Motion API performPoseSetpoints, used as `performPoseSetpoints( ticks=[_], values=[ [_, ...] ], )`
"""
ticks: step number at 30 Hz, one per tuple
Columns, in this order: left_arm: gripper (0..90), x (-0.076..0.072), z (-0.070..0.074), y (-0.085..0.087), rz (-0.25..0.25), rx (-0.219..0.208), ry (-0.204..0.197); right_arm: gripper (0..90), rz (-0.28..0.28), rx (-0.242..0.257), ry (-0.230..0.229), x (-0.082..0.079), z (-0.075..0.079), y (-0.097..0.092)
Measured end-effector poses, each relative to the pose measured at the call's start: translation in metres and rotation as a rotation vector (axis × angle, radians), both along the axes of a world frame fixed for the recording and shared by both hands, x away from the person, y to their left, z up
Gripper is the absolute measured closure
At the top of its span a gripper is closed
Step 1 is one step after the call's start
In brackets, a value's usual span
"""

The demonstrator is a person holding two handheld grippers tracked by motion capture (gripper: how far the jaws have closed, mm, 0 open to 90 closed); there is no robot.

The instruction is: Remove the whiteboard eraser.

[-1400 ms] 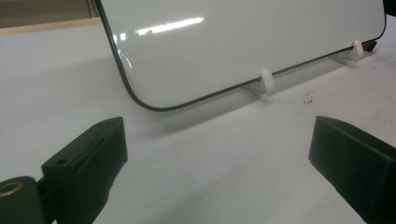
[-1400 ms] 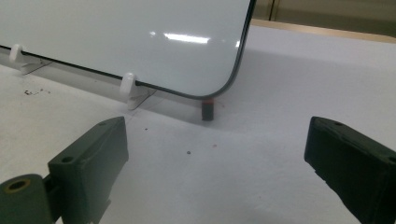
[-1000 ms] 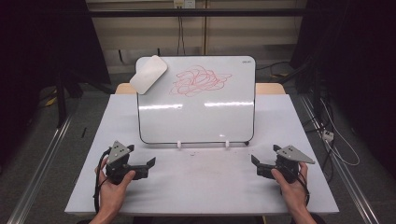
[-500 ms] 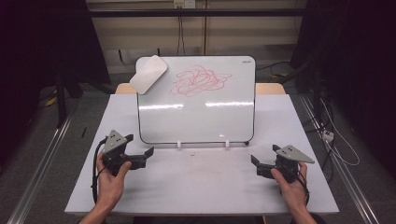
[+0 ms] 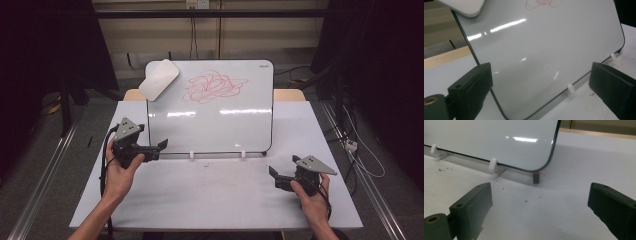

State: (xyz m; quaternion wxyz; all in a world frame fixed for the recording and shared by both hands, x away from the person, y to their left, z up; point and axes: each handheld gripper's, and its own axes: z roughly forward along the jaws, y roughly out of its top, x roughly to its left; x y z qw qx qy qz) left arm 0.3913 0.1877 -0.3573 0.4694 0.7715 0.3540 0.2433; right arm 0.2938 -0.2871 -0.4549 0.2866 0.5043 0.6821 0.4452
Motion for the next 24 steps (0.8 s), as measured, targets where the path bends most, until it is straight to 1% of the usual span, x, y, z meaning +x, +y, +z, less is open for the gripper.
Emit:
performPoseSetpoints(
  ticks=[1, 2, 3, 5, 6, 8, 9, 10, 11, 13, 14, 15, 16, 17, 20, 21, 24],
  values=[
    [5.4, 0.002, 0.002, -0.002, 0.011, 0.018, -0.031, 5.7, -0.005, -0.002, -0.001, 0.0, 0.0, -0.001],
    [5.4, 0.004, 0.004, -0.003, 0.022, 0.051, -0.058, 5.7, -0.005, -0.002, -0.001, 0.0, 0.0, -0.001],
    [5.2, 0.008, 0.006, -0.003, 0.019, 0.052, -0.057, 5.7, -0.005, -0.001, 0.0, 0.0, 0.0, -0.001],
    [5.5, 0.015, 0.009, -0.004, 0.014, 0.03, -0.048, 5.7, -0.003, 0.0, 0.003, 0.0, 0.0, -0.002],
    [5.5, 0.018, 0.011, -0.004, 0.006, 0.042, -0.047, 5.7, -0.003, 0.0, 0.003, 0.0, 0.0, -0.002],
    [6.6, 0.024, 0.015, -0.006, 0.008, 0.068, -0.069, 5.7, 0.003, 0.0, 0.004, 0.0, 0.0, 0.0],
    [6.6, 0.027, 0.016, -0.006, 0.013, 0.053, -0.07, 5.7, 0.003, 0.0, 0.004, 0.0, 0.0, 0.0],
    [7.3, 0.031, 0.018, -0.006, 0.014, 0.023, -0.06, 5.7, 0.005, 0.0, 0.004, 0.0, 0.0, 0.0],
    [8.0, 0.035, 0.02, -0.006, 0.017, 0.016, -0.055, 5.7, 0.005, -0.001, 0.004, -0.001, 0.0, 0.0],
    [8.6, 0.041, 0.024, -0.007, 0.038, 0.044, -0.072, 5.7, 0.006, -0.006, 0.001, -0.001, 0.0, 0.001],
    [8.6, 0.044, 0.026, -0.007, 0.049, 0.042, -0.08, 5.7, 0.009, -0.005, 0.002, -0.001, 0.0, 0.0],
    [8.4, 0.046, 0.028, -0.007, 0.046, 0.034, -0.08, 5.7, 0.009, -0.002, 0.004, 0.0, 0.0, 0.0],
    [8.4, 0.048, 0.031, -0.007, 0.035, 0.042, -0.091, 5.7, 0.009, -0.002, 0.004, 0.0, 0.0, 0.0],
    [6.9, 0.05, 0.034, -0.008, 0.031, 0.054, -0.111, 5.7, 0.008, -0.003, 0.003, 0.0, -0.001, -0.001],
    [6.1, 0.056, 0.043, -0.012, 0.056, 0.082, -0.146, 5.7, 0.006, 0.004, 0.009, 0.001, -0.001, -0.002],
    [6.0, 0.059, 0.046, -0.012, 0.051, 0.082, -0.154, 5.7, 0.005, 0.005, 0.01, 0.001, -0.001, -0.002],
    [5.2, 0.069, 0.053, -0.016, 0.068, 0.123, -0.182, 5.7, 0.009, 0.005, 0.01, 0.001, -0.002, -0.002]
  ],
)
